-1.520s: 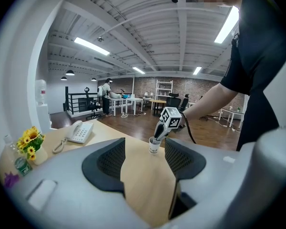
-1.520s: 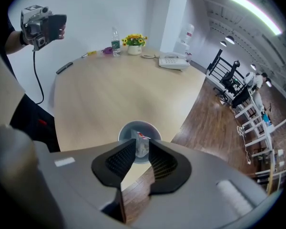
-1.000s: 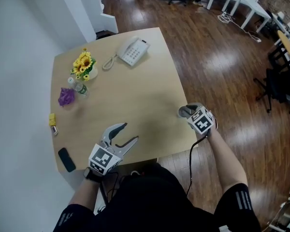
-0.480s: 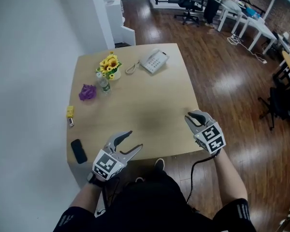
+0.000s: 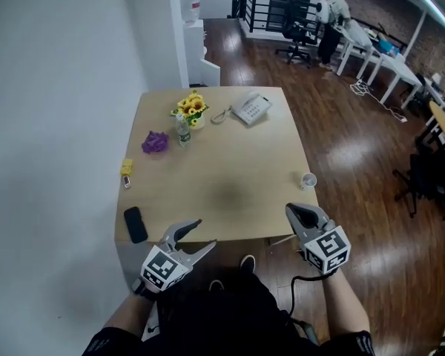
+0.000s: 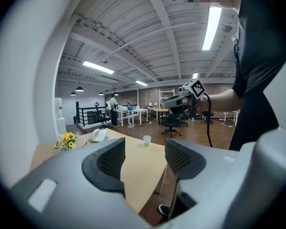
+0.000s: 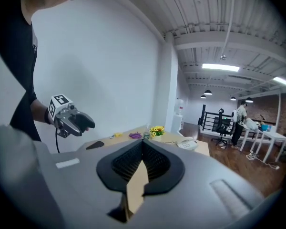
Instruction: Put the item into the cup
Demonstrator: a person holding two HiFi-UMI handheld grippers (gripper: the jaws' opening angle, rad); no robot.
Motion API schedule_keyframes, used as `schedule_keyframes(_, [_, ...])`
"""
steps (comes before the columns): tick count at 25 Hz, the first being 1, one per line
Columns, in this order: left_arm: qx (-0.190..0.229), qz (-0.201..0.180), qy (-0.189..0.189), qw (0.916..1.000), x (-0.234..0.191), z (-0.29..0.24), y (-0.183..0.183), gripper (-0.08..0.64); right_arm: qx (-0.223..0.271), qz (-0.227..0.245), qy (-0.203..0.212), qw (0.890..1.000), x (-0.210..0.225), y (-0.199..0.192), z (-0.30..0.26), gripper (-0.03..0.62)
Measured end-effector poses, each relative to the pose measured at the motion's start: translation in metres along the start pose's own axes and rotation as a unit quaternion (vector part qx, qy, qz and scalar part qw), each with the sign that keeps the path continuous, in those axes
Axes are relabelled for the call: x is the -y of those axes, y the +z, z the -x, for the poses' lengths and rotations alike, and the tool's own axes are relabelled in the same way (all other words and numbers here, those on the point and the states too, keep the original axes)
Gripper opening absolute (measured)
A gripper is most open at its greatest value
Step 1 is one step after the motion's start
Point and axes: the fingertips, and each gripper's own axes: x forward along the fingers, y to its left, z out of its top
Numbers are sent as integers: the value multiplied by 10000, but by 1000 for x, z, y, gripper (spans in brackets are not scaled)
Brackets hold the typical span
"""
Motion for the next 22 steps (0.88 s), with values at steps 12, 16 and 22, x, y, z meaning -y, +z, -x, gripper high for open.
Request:
schedule_keyframes(12, [-20,226,252,9994,31,37,-16,256,76,-934,268,9952,-72,-38,57,8])
schedule_keyframes(16, [-19,231,269,9994,47,32,-13,256,48,-937,317,9951,-72,-47,69,8])
schedule_keyframes(22, [69,162,349,9992,57,28,-2,256,202,-1085,496,9926,-73,-43,73,8])
